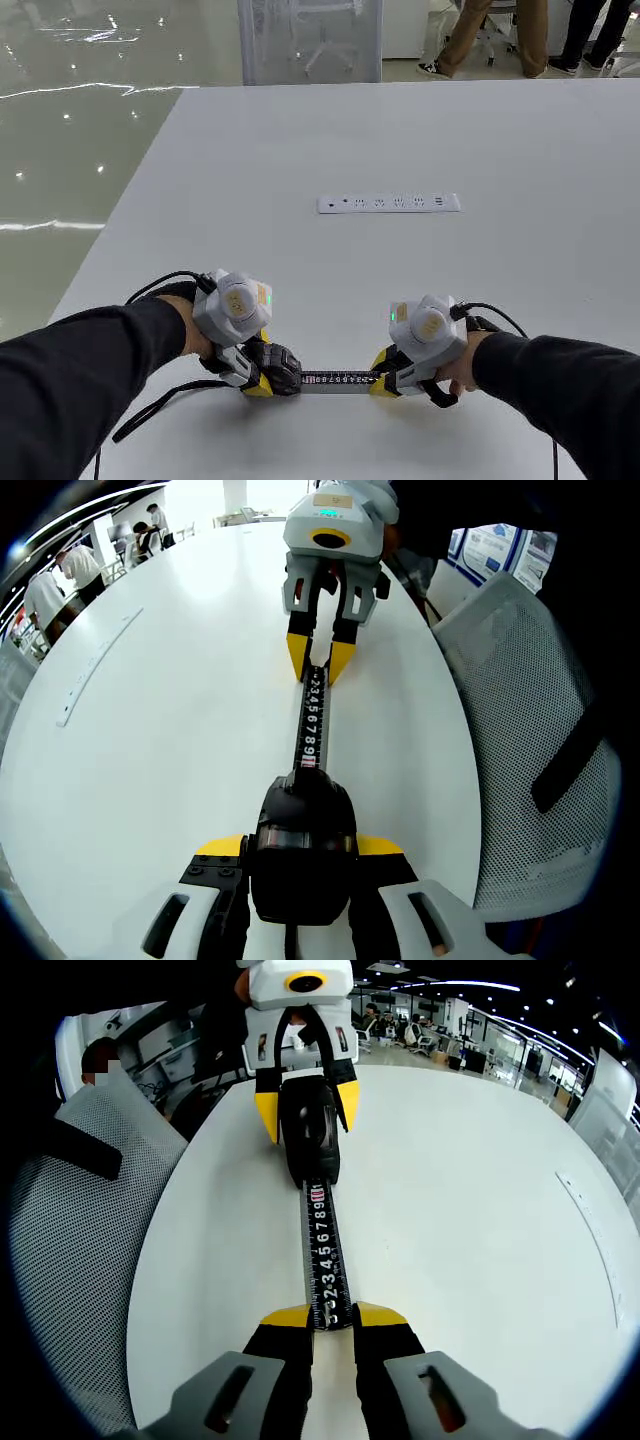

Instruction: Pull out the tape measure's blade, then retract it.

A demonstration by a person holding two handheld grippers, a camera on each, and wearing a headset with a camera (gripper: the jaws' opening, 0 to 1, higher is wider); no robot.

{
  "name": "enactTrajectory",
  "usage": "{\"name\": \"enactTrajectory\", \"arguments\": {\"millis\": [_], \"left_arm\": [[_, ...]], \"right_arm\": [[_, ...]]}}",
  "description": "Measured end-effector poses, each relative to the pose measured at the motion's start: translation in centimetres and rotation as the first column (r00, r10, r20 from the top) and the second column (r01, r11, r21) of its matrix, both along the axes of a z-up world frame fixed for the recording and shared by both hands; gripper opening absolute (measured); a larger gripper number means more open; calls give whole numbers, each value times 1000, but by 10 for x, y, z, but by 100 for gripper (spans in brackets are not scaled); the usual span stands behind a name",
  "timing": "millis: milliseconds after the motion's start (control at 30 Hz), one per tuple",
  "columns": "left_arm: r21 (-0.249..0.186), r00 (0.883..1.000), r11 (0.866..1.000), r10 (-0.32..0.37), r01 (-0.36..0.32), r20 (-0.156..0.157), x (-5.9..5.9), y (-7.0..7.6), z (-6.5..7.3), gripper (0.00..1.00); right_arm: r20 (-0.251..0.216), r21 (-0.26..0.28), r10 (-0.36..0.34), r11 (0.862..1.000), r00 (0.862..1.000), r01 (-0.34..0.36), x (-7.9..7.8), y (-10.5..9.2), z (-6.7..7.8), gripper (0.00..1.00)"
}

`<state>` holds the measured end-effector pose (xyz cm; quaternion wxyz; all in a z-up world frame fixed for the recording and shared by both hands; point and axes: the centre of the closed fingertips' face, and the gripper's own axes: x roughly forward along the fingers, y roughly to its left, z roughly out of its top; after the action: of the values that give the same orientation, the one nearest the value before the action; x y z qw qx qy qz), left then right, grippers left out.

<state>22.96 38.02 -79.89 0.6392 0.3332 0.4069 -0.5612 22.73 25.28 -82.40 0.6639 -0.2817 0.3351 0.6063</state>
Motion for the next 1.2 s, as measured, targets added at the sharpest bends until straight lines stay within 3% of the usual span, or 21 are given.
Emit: {"name": "enactTrajectory", "arguments": {"millis": [1200], "left_arm": [[2, 1000, 1000, 7, -7, 5, 1, 0, 0, 34]], "right_arm": [[8, -22, -28, 999, 1000, 28, 0, -39, 0, 11]]}}
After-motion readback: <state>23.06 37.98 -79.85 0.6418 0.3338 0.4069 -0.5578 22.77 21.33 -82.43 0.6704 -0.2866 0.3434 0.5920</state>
